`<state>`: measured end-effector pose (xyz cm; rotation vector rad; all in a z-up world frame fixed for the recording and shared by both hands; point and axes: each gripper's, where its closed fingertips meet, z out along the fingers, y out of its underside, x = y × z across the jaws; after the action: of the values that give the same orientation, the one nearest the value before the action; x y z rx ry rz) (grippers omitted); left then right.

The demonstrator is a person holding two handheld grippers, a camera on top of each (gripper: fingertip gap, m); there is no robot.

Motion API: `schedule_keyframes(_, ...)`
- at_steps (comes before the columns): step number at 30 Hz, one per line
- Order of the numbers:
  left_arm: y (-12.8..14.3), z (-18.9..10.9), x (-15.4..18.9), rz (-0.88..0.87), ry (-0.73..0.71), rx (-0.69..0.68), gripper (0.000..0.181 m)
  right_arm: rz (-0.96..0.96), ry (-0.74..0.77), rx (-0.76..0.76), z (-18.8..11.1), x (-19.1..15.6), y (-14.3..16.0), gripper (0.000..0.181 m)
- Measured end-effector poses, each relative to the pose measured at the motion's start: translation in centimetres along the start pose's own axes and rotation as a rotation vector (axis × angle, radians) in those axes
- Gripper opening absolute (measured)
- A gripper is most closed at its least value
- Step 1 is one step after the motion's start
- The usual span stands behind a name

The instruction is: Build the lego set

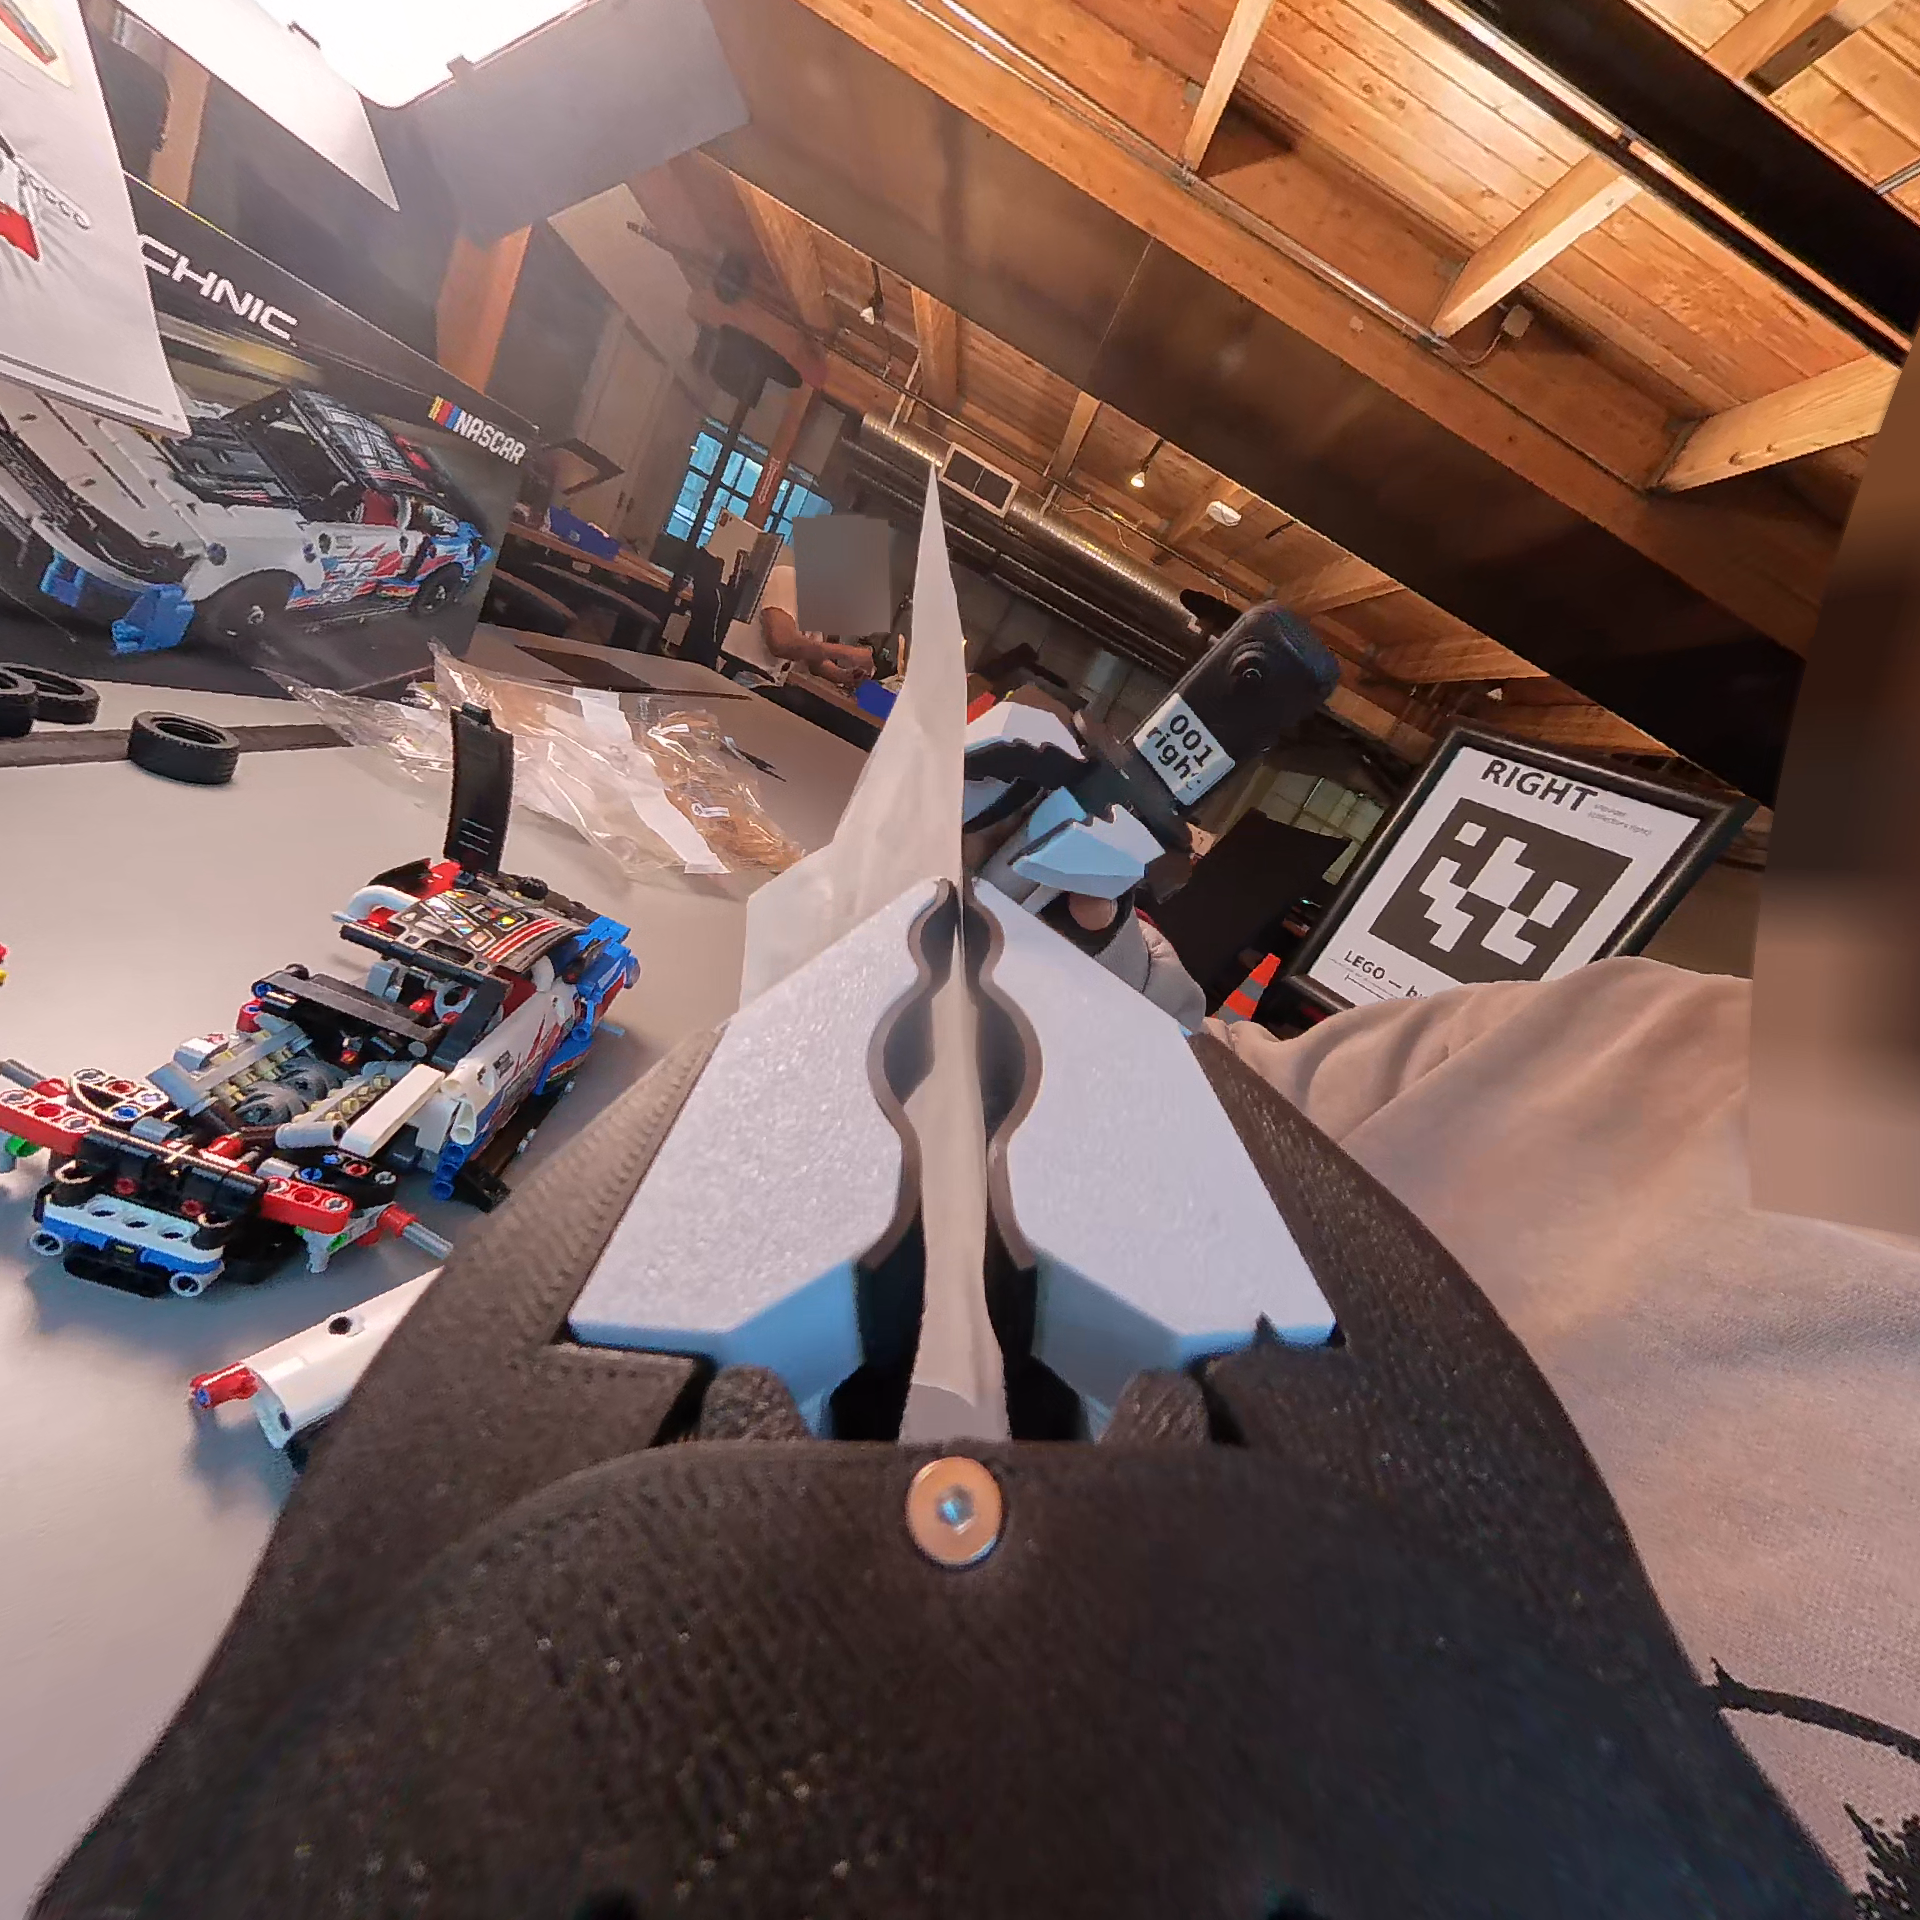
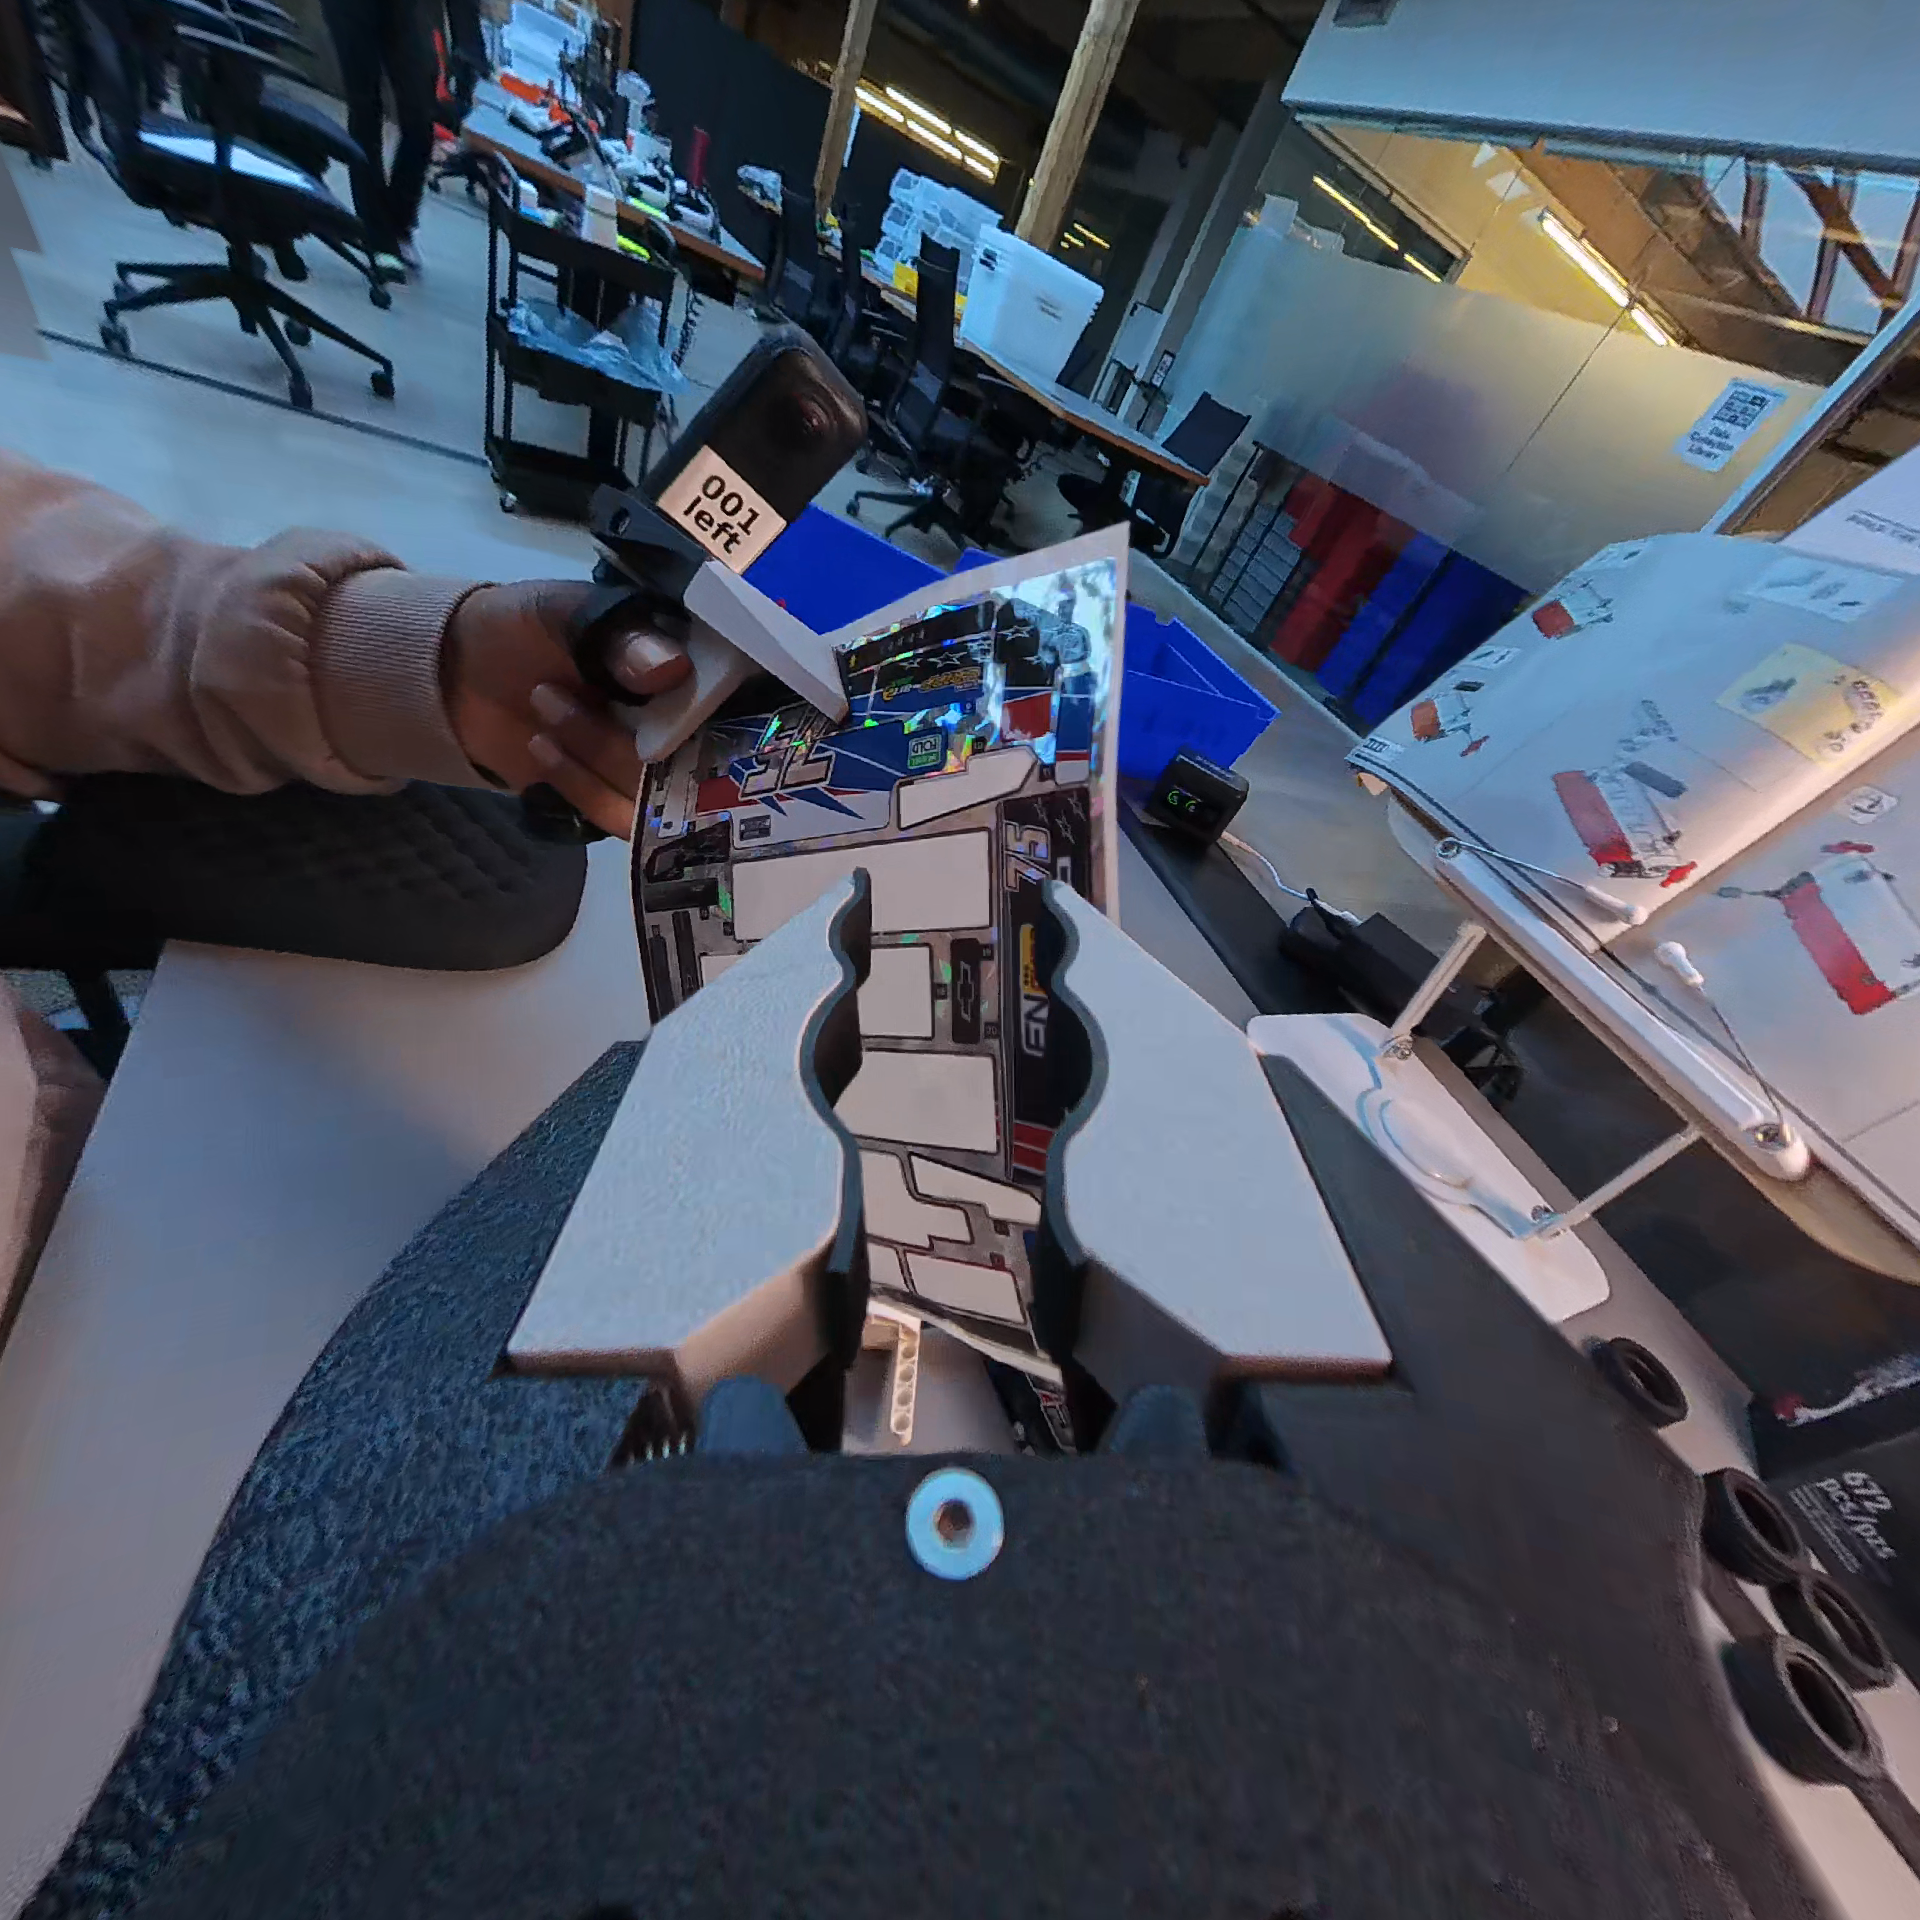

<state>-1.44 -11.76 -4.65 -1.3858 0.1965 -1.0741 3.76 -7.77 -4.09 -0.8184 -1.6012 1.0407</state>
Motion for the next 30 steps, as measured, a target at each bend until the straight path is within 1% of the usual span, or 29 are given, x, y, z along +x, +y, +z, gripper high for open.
schedule_keyframes(5, 0.3, 0.2, 0.0, -0.004, 0.002, -0.009, 0.0, -0.149, 0.031, -0.059, 2.0, -0.8, -0.3, 0.03)
schedule_keyframes(9, 0.6, 0.3, 0.0, 0.004, -0.001, -0.023, 0.0, -0.243, 0.072, -0.108, 3.2, -0.5, -0.2, 0.039)
schedule_keyframes(16, 1.2, 0.8, 0.4, 0.034, 0.008, -0.063, 0.0, -0.297, 0.038, -0.162, 4.9, -1.2, 0.7, 0.05)
schedule_keyframes(21, 1.8, 1.1, 0.7, 0.042, 0.033, -0.102, 0.0, -0.292, 0.025, -0.134, 4.9, -1.1, -0.1, 0.061)
schedule_keyframes(23, 2.1, 1.3, 1.0, 0.043, 0.047, -0.12, 0.0, -0.279, -0.002, -0.125, 4.9, -1.3, -0.2, 0.065)
schedule_keyframes(26, 2.6, 1.6, 1.2, 0.052, 0.062, -0.147, 0.0, -0.257, -0.047, -0.118, 4.9, -2.0, 0.0, 0.063)
schedule_keyframes(30, 3.1, 1.6, 1.4, 0.06, 0.086, -0.18, 0.0, -0.219, -0.099, -0.101, 4.7, -2.8, 0.3, 0.053)
